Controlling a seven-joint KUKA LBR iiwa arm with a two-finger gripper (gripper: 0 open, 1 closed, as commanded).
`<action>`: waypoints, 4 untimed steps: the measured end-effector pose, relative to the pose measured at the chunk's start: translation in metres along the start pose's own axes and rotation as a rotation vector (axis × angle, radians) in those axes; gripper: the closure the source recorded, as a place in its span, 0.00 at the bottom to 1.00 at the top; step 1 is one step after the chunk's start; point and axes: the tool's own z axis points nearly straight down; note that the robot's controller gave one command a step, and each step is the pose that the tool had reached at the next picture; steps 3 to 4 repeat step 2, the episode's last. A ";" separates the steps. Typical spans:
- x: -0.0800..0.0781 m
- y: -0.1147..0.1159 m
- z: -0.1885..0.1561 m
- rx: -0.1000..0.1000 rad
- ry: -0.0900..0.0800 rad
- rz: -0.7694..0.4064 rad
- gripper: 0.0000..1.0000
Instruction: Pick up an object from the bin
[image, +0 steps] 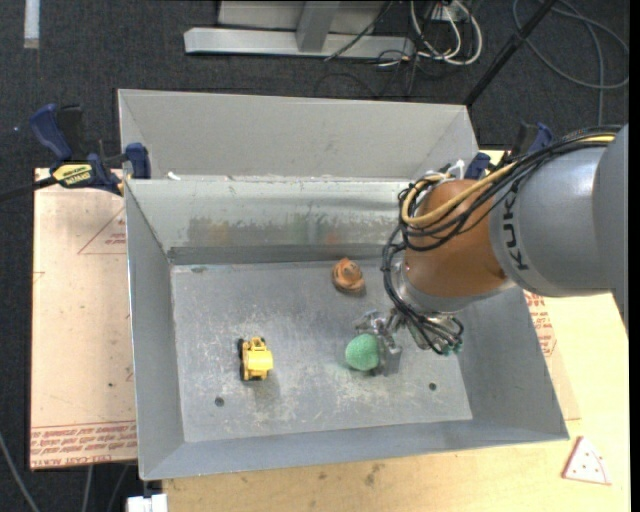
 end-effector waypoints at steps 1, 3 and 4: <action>0.000 0.000 0.000 0.000 0.000 -0.001 1.00; -0.013 -0.014 -0.192 0.000 0.001 -0.026 1.00; -0.013 -0.014 -0.192 0.000 0.001 -0.026 1.00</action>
Offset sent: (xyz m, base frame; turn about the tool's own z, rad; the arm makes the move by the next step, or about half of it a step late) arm 0.0163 -0.0106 0.2005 -0.0291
